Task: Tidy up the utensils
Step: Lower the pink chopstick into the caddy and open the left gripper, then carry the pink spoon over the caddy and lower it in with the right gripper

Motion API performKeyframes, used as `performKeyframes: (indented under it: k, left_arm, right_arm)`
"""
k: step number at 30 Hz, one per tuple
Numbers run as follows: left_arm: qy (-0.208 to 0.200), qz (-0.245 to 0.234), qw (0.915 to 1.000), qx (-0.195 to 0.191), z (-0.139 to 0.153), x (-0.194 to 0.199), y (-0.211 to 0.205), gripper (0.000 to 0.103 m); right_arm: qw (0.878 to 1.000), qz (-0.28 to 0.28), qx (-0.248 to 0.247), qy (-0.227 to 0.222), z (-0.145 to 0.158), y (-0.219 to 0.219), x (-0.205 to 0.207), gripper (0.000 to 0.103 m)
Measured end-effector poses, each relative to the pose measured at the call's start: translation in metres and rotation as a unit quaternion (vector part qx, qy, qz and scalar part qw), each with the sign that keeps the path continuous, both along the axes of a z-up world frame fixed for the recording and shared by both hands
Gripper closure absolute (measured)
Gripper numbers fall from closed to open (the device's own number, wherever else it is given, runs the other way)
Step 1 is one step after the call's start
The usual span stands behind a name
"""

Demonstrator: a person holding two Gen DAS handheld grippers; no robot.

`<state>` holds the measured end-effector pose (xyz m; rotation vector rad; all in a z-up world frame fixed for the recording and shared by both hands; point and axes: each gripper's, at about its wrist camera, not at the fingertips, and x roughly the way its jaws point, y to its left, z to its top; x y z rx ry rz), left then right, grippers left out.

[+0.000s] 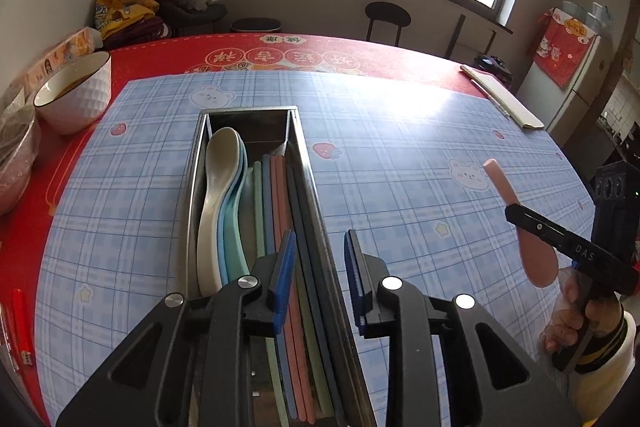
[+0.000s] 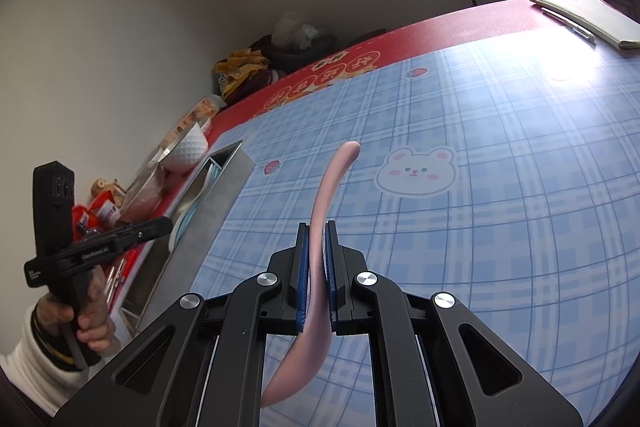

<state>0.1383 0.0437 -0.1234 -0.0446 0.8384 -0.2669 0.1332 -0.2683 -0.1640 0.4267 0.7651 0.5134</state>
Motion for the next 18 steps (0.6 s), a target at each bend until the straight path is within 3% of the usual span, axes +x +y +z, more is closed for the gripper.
performKeyframes:
  k: [5, 12, 18]
  left_arm:
    - [-0.049, -0.004, 0.9988, 0.007, 0.005, -0.027, 0.014, 0.065]
    - [-0.082, 0.003, 0.9965, 0.017, 0.004, -0.045, 0.053, 0.051]
    - [-0.107, 0.010, 0.9940, 0.023, 0.003, -0.048, 0.076, 0.018]
  right_arm:
    - [1.000, -0.004, 0.001, 0.006, -0.002, -0.001, 0.001, 0.095]
    - [1.000, -0.009, -0.006, 0.012, -0.002, 0.001, 0.003, 0.095]
    - [1.000, -0.019, -0.016, 0.020, -0.004, 0.003, 0.005, 0.095]
